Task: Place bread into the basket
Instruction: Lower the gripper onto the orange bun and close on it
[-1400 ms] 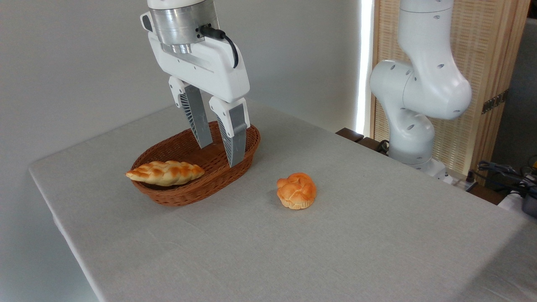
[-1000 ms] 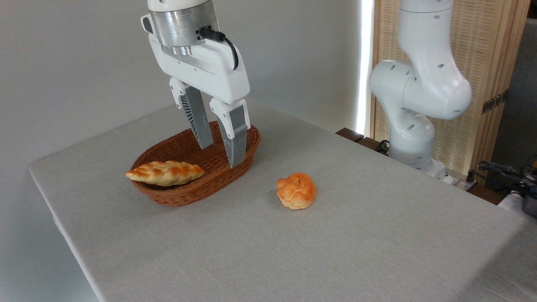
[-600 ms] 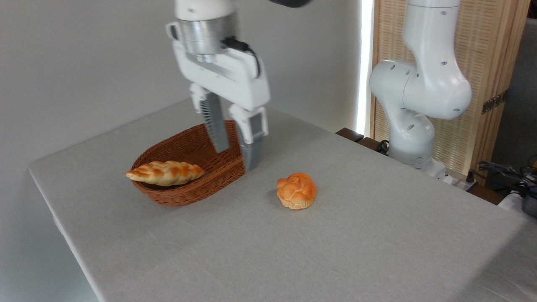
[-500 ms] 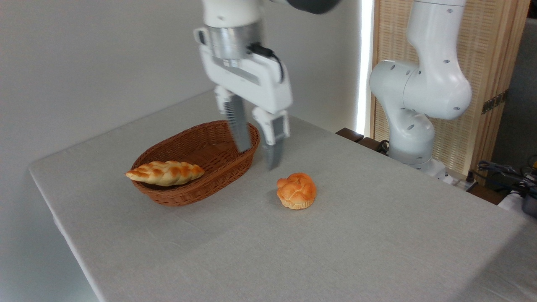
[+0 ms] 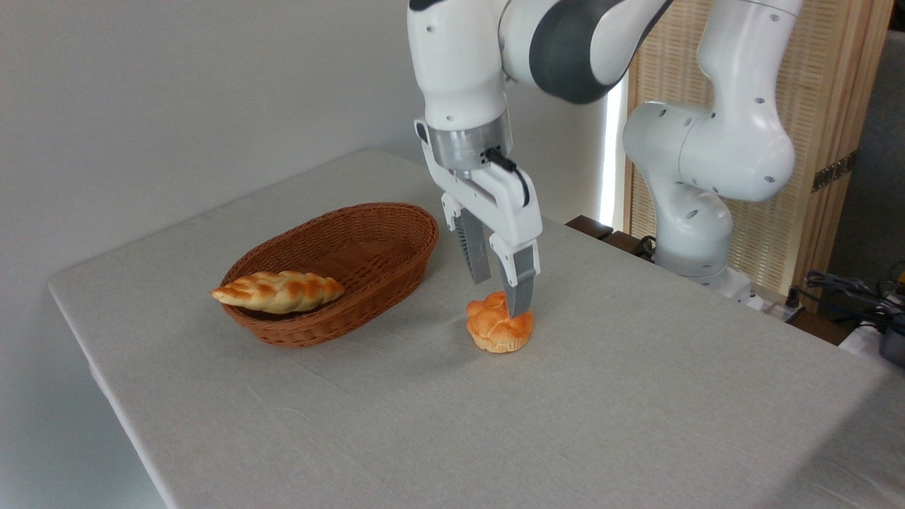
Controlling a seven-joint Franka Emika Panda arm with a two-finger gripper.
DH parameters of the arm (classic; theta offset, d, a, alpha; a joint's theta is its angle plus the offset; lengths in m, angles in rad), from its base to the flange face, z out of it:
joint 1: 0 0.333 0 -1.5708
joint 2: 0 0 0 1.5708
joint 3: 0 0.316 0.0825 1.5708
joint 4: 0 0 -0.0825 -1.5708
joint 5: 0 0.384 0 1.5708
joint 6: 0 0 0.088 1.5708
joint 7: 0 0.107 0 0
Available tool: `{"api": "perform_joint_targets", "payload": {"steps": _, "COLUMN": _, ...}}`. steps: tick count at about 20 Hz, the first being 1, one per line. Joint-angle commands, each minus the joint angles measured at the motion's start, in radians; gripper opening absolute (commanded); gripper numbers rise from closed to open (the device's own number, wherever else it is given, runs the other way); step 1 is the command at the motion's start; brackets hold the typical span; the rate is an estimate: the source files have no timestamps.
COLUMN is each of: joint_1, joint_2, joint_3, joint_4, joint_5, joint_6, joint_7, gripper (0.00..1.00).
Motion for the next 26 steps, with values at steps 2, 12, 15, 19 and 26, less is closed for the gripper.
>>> {"api": "perform_joint_targets", "payload": {"steps": 2, "joint_1": -0.003, "joint_2": 0.002, "joint_3": -0.016, "joint_4": -0.094, "joint_5": -0.018, "joint_6": 0.132, "joint_7": 0.018, "gripper": 1.0}}
{"api": "perform_joint_targets", "payload": {"steps": 12, "joint_1": -0.005, "joint_2": 0.031, "joint_3": -0.016, "joint_4": -0.106, "joint_5": -0.003, "joint_6": 0.146, "joint_7": 0.018, "gripper": 0.18}}
{"api": "perform_joint_targets", "payload": {"steps": 15, "joint_1": -0.005, "joint_2": 0.031, "joint_3": -0.015, "joint_4": -0.105, "joint_5": -0.003, "joint_6": 0.144, "joint_7": 0.018, "gripper": 0.19}}
{"api": "perform_joint_targets", "payload": {"steps": 19, "joint_1": -0.005, "joint_2": 0.032, "joint_3": -0.016, "joint_4": -0.092, "joint_5": -0.001, "joint_6": 0.123, "joint_7": 0.02, "gripper": 0.19}}
{"api": "perform_joint_targets", "payload": {"steps": 26, "joint_1": -0.054, "joint_2": 0.132, "joint_3": -0.02, "joint_4": 0.224, "joint_5": -0.003, "joint_6": -0.154, "joint_7": 0.004, "gripper": 0.21}}
